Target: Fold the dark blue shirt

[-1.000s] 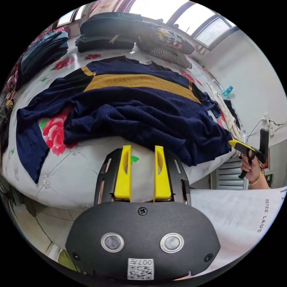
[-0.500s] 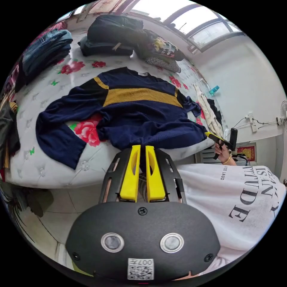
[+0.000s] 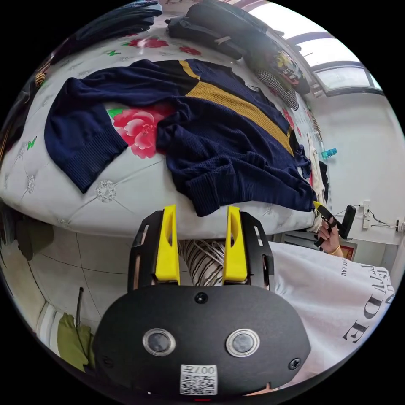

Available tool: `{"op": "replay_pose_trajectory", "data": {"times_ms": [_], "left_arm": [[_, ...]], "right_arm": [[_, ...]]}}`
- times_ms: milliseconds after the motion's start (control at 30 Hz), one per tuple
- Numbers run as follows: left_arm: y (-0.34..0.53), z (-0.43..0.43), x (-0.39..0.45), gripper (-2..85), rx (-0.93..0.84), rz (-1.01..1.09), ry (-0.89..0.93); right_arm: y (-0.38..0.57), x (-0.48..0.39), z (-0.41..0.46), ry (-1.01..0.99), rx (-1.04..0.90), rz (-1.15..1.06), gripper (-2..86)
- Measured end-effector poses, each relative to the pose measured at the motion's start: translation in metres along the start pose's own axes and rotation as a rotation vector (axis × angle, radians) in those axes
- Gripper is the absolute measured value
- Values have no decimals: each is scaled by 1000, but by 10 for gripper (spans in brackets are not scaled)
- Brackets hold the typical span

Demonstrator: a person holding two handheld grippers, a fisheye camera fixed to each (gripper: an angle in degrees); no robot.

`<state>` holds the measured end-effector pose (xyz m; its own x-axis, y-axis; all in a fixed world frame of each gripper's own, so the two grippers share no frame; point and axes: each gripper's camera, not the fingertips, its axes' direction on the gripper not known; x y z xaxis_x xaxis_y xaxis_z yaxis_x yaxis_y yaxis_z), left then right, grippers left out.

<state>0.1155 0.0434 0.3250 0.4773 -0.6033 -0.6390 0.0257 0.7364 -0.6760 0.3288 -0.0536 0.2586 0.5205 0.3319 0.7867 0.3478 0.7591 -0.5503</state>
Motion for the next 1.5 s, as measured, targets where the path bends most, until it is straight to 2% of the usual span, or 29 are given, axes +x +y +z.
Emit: {"op": "replay_pose_trajectory", "data": {"times_ms": [100, 133, 200, 333, 533, 600, 700, 800, 867, 967, 1067, 1133, 1300, 1433, 1500], "left_arm": [[-22, 7, 11, 137, -31, 21, -32], [-27, 4, 16, 81, -43, 31, -146], [-30, -1, 24, 25, -65, 104, -191], [-15, -39, 21, -6, -121, 173, -3], [19, -131, -14, -9, -11, 123, 199], [2, -139, -32, -9, 32, 73, 251], [-72, -150, -52, -9, 116, 27, 363], [-172, -213, -37, -9, 285, 40, 461], [-224, -310, 3, -9, 472, 117, 523], [-233, -434, 73, -10, 647, 306, 479], [-196, -515, 122, -10, 768, 455, 441], [-165, -538, 136, -10, 807, 517, 411], [-93, -509, 126, -10, 738, 550, 325], [-47, -397, 71, -10, 525, 384, 259], [-26, -331, 39, -9, 406, 267, 239]], "right_arm": [[-1, -2, 3, 12, -13, -1, 1], [-1, -5, 3, 22, -13, -9, 1], [-1, -8, 3, 26, -15, -14, 1], [10, -19, -14, 19, -43, -33, 0], [30, -23, -39, -15, -112, 11, -1], [19, -16, -29, -53, -104, 42, -1], [-37, -2, -15, -68, -65, 75, -2], [-126, -16, -43, 18, 132, 7, -2], [-179, -47, -104, -21, 376, -43, -2], [-200, -101, -180, -66, 615, -176, -2], [-183, -154, -226, 1, 698, -359, -2], [-157, -176, -238, 55, 720, -467, -2], [-81, -175, -214, 88, 595, -578, -2], [-18, -125, -141, 150, 384, -445, -2], [5, -95, -100, 110, 249, -343, -3]]}}
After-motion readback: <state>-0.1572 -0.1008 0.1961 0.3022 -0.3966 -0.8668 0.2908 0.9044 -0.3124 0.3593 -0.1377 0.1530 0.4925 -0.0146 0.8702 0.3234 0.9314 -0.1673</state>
